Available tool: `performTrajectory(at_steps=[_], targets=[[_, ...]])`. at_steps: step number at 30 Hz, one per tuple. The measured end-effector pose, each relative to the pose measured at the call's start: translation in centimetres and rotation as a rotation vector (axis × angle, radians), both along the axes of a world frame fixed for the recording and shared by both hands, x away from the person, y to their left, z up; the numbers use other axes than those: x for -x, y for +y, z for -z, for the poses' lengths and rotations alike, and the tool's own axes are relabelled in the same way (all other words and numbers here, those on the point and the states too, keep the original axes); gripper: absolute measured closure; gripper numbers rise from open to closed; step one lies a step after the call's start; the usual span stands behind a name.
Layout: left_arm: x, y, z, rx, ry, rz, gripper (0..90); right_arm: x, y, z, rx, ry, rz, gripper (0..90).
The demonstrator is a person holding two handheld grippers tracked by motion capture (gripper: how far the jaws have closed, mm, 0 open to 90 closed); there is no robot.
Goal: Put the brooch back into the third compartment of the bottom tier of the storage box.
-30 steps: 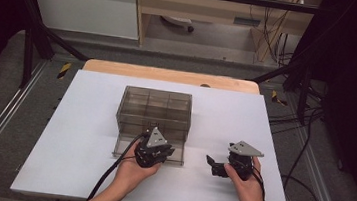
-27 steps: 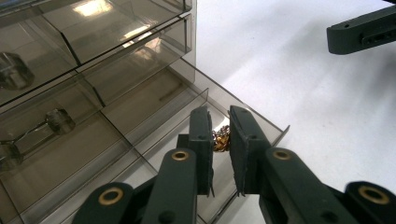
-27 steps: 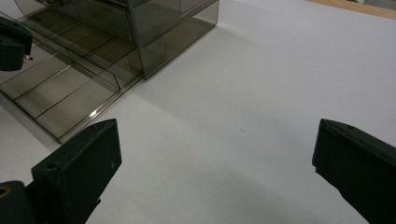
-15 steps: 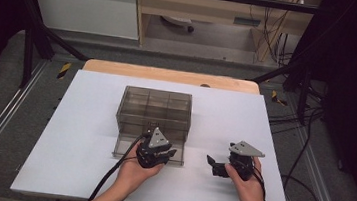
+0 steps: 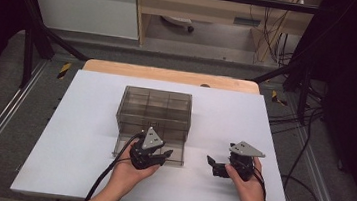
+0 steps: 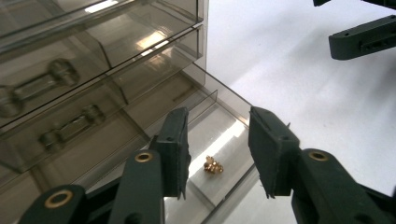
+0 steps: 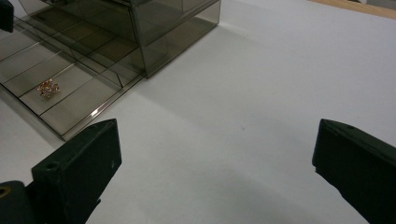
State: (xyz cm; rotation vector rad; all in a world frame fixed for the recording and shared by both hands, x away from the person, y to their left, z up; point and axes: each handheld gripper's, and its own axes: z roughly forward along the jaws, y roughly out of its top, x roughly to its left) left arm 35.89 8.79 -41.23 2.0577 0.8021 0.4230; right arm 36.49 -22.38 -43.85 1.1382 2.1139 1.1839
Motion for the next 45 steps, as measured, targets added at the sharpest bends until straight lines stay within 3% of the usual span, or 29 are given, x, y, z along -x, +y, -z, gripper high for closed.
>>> performTrajectory(at_steps=[9,17,30,34,45], targets=[[0.9,1.4,-0.6,0.005,-0.019,-0.030,49.6,0.0,0.1,0.1,0.006,0.006,-0.002,1.7],[1.3,2.2,-0.8,0.010,-0.021,-0.063,36.8,0.1,0.1,0.1,0.008,0.010,-0.002,1.7],[2.1,3.5,-1.0,0.006,0.020,-0.102,19.4,0.1,0.2,0.2,0.009,0.012,-0.005,1.7],[2.9,3.9,-1.1,0.020,0.022,-0.084,13.7,0.1,0.2,0.2,0.015,0.015,-0.007,1.8],[4.7,5.6,-1.0,0.008,0.034,-0.087,15.2,0.1,0.3,0.2,0.017,0.022,-0.012,1.7]])
